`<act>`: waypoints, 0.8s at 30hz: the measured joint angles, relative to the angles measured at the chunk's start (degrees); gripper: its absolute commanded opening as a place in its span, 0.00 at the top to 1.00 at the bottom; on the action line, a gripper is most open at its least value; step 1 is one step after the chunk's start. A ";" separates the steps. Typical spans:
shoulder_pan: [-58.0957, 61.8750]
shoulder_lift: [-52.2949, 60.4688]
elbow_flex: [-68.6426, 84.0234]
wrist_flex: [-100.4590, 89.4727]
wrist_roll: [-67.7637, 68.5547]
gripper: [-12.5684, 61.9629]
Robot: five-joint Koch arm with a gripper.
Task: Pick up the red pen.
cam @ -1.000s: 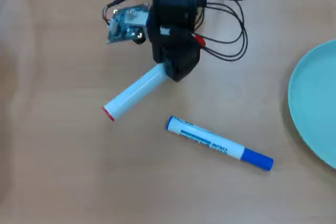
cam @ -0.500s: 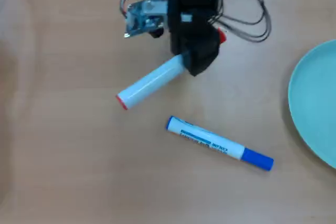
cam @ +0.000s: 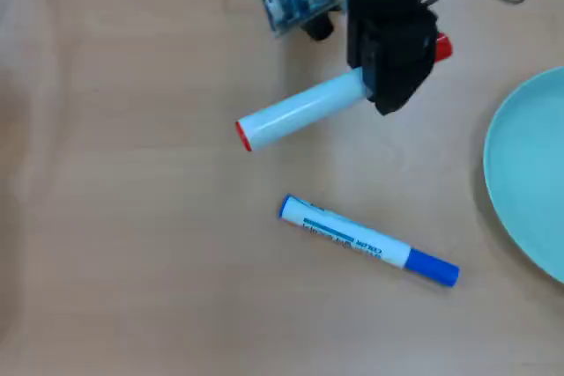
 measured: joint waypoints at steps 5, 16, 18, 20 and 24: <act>-0.35 1.85 0.00 0.09 0.70 0.94; -1.32 4.04 -2.64 0.09 0.79 0.94; -1.41 4.04 -2.72 0.09 0.88 0.94; -1.49 4.04 -2.64 0.09 0.88 0.94; -1.49 4.04 -2.64 0.09 0.88 0.94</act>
